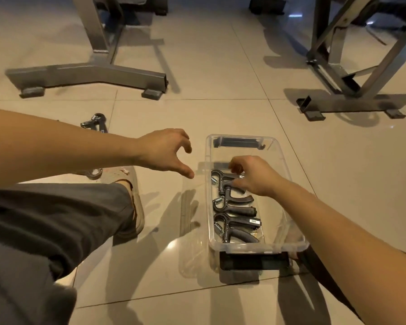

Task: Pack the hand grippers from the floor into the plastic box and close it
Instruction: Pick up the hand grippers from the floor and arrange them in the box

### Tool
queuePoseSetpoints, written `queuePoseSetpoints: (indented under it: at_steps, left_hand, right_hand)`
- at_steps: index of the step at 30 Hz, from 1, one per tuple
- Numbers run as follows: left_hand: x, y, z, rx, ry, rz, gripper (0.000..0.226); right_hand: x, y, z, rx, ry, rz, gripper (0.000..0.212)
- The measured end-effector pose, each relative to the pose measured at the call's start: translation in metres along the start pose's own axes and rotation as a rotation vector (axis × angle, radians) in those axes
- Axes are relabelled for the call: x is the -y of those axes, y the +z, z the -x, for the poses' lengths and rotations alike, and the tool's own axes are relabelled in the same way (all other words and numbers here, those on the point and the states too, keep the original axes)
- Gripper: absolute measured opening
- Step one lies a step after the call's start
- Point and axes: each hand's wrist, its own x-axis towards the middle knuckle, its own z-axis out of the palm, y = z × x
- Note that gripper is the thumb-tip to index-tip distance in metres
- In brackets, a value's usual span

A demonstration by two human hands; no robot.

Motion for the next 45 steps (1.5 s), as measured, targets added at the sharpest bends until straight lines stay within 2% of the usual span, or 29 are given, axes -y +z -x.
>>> queuePoseSetpoints:
  at_steps: [8, 14, 19, 25, 31, 40, 45]
  left_hand:
    - [0.006, -0.064, 0.085, -0.092, -0.149, 0.000, 0.060]
    - [0.027, -0.096, 0.176, -0.131, -0.303, -0.023, 0.049]
    - [0.094, -0.091, 0.221, -0.153, -0.449, 0.019, 0.041]
    - [0.204, -0.015, 0.244, -0.120, -0.615, 0.104, 0.043]
    - [0.272, 0.053, 0.216, -0.116, -0.603, 0.201, 0.060]
    - [0.350, 0.128, 0.133, -0.077, -0.538, 0.307, 0.074]
    - [0.387, 0.149, 0.096, -0.022, -0.377, 0.205, 0.083]
  right_hand:
    - [0.101, -0.060, 0.002, -0.083, -0.195, -0.008, 0.041]
    - [0.182, -0.074, 0.014, -0.104, -0.314, -0.056, 0.040]
    - [0.233, -0.046, -0.010, -0.044, -0.353, -0.069, 0.036]
    - [0.266, 0.044, -0.084, 0.086, -0.358, -0.039, 0.034]
    - [0.270, 0.104, -0.149, 0.156, -0.286, -0.018, 0.036]
    - [0.275, 0.146, -0.265, 0.132, -0.186, -0.045, 0.049]
    - [0.279, 0.169, -0.329, 0.146, -0.119, -0.054, 0.051]
